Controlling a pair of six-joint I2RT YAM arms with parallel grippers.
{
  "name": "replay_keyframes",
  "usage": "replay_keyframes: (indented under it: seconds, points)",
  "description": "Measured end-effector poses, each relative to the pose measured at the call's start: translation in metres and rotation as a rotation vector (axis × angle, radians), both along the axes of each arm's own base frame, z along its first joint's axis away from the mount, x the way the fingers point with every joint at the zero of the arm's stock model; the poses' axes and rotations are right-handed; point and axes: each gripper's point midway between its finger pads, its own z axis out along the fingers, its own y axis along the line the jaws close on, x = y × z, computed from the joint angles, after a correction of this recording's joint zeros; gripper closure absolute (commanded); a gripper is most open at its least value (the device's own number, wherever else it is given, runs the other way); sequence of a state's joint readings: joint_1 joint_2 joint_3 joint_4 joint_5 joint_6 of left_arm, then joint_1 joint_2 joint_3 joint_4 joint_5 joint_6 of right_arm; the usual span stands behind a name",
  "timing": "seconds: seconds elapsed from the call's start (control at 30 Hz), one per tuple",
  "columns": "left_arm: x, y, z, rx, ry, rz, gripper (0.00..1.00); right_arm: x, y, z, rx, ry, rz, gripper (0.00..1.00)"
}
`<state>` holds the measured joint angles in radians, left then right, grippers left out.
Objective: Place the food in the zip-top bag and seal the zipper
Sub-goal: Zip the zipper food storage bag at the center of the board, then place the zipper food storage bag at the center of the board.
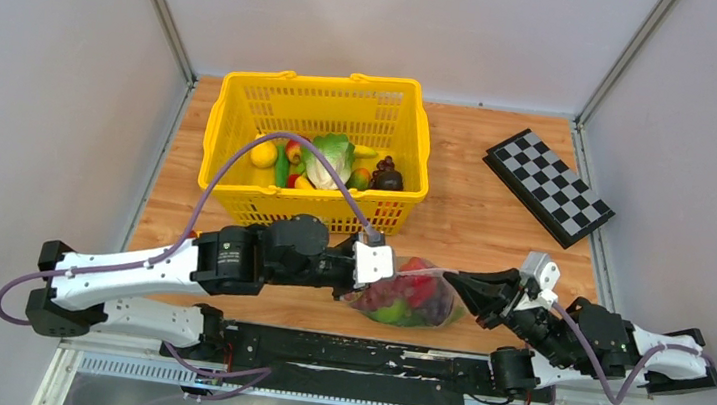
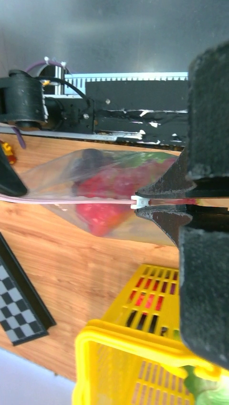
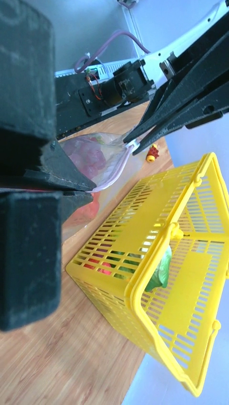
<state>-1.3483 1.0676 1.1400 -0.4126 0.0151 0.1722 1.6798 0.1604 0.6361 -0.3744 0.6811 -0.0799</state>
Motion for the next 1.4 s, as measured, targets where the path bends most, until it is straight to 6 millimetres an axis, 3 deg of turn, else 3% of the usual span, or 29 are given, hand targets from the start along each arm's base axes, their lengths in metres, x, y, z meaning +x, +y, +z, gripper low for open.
replay_keyframes:
  seconds: [0.57, 0.87, 0.97, 1.0, 1.03, 1.1, 1.17, 1.4]
  points:
    - [0.019, 0.071, -0.036, -0.012, 0.039, 0.257, 1.00, 0.030, -0.032, 0.001, 0.080, 0.046, -0.208, 1.00]
    - [0.029, 0.089, -0.042, -0.005, 0.040, 0.350, 1.00, 0.036, -0.040, 0.003, 0.091, 0.044, -0.254, 1.00]
    - [0.034, 0.090, -0.044, 0.001, 0.039, 0.389, 0.95, 0.038, -0.041, 0.002, 0.096, 0.048, -0.274, 1.00]
    - [0.036, 0.090, -0.045, 0.003, 0.037, 0.399, 0.93, 0.039, -0.042, 0.002, 0.097, 0.049, -0.279, 1.00]
    - [0.037, 0.090, -0.045, 0.002, 0.036, 0.410, 0.81, 0.039, -0.042, 0.002, 0.098, 0.051, -0.285, 1.00]
    - [0.039, 0.088, -0.044, -0.007, 0.037, 0.421, 0.37, 0.041, -0.044, 0.002, 0.098, 0.051, -0.297, 1.00]
    - [0.040, 0.087, -0.044, -0.015, 0.040, 0.432, 0.13, 0.044, -0.048, 0.002, 0.095, 0.050, -0.328, 1.00]
    - [0.048, 0.085, -0.048, -0.044, 0.045, 0.485, 0.02, 0.060, -0.078, 0.018, 0.074, 0.039, -0.469, 1.00]
